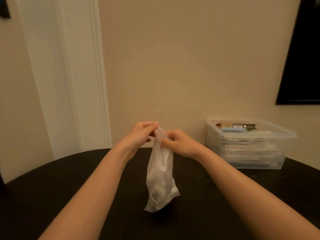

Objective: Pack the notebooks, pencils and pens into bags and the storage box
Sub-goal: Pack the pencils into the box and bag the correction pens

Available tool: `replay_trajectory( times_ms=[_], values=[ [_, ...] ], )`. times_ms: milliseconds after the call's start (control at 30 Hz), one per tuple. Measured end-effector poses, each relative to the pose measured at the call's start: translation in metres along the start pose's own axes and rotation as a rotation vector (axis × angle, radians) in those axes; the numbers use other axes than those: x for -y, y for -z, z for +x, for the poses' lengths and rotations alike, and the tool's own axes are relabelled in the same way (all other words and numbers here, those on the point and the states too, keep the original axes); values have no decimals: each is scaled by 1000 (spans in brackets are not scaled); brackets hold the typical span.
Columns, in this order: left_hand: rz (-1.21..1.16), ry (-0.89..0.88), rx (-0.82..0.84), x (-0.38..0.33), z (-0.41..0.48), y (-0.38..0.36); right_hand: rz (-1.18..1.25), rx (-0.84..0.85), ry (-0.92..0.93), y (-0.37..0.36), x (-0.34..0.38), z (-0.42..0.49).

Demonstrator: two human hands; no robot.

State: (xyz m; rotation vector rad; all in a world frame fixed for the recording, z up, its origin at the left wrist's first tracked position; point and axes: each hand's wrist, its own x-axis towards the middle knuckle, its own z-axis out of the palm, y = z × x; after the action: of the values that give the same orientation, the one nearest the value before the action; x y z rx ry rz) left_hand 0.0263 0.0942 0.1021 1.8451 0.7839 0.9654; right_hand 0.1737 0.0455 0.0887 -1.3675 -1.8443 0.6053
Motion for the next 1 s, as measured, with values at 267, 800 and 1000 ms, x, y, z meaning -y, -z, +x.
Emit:
replay_trajectory(
  times_ms=[267, 800, 1000],
  values=[
    [-360, 153, 303, 67, -22, -6, 178, -248, -32, -16, -19, 20],
    [-160, 158, 203, 112, -3, -68, 204, -178, -260, 19, -79, 8],
    [-138, 134, 256, 102, 9, -85, 27, -85, -275, 28, -91, -10]
  ],
)
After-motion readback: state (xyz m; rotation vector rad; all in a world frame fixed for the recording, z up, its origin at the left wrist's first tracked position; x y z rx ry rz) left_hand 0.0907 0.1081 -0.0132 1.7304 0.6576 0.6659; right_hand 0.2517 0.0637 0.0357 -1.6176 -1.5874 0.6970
